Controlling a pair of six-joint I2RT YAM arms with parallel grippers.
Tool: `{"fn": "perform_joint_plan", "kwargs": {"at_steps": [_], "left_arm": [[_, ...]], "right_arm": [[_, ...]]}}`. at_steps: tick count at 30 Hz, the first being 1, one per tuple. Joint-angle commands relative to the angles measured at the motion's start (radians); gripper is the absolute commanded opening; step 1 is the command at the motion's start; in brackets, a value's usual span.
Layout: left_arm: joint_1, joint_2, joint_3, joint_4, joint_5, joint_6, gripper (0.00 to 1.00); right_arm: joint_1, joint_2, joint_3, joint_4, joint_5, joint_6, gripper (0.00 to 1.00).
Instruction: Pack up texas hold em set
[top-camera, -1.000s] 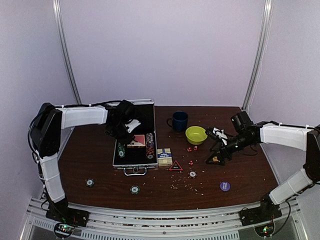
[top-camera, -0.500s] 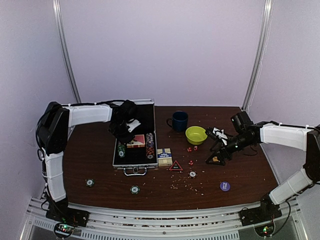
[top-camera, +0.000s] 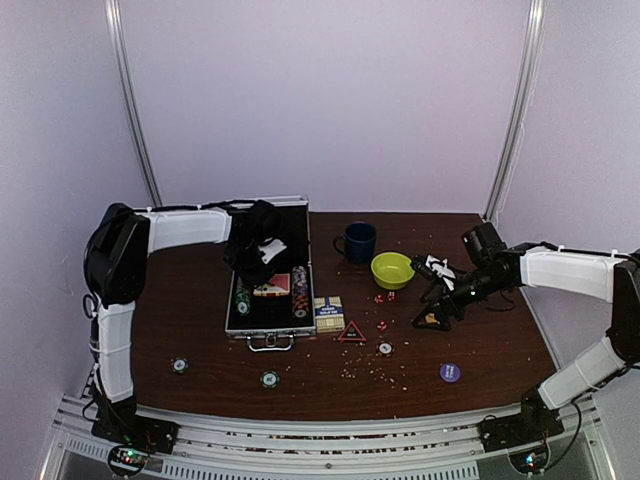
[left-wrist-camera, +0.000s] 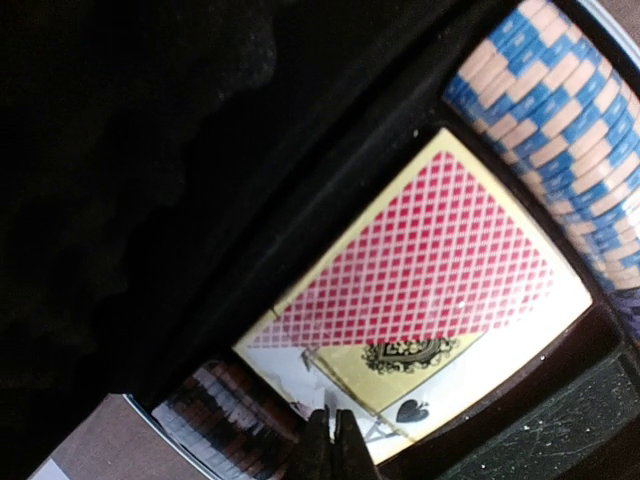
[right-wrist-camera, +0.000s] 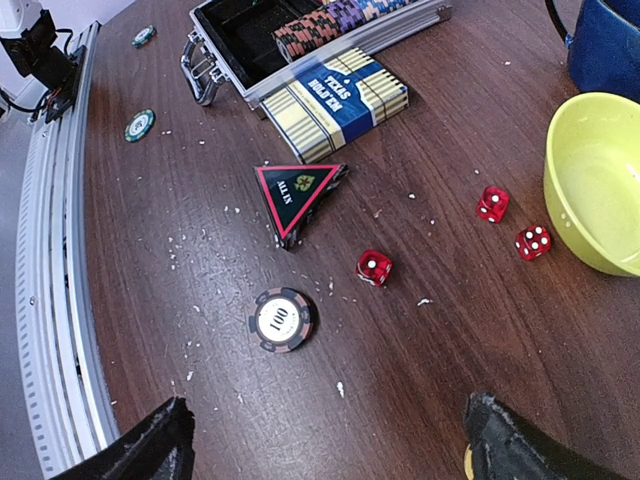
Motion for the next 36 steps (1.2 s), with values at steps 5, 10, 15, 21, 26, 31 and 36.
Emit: {"fn": "perform_joint_plan", "kwargs": {"at_steps": [5,10,15,21,26,31,36], "left_arm": [[0.005,-0.045,0.028,0.001,0.018,0.001,0.0],[0.005,-0.21,-0.038,0.016,0.104,0.016,0.06],[0.004,-0.426,-0.217,0.169,0.22,0.043,0.98],[0.005,-0.609,-0.436,0.394,0.229,0.068,0.98],[0.007,-0.669,-0.571,0.589,0.18,0.03,0.98],[0.007,-0.748,-0.66,0.69,-0.072,-0.105,0.98],[0.039,-0.876,-0.775,0.8,-0.292,-0.189,0.98]], "right_arm": [[-0.006,-0.012,-0.01,0.007,0.014,-0.006,0.95],[-0.005,-0.004,0.028,-0.007,0.047,0.01,0.94],[0.009,0.042,0.128,-0.064,0.127,0.017,0.9],[0.106,0.168,0.292,-0.116,0.228,0.028,0.87],[0.237,0.345,0.468,-0.134,0.32,0.036,0.85],[0.29,0.559,0.695,-0.179,0.304,0.041,0.86],[0.296,0.714,0.888,-0.197,0.292,0.034,0.9]]}}
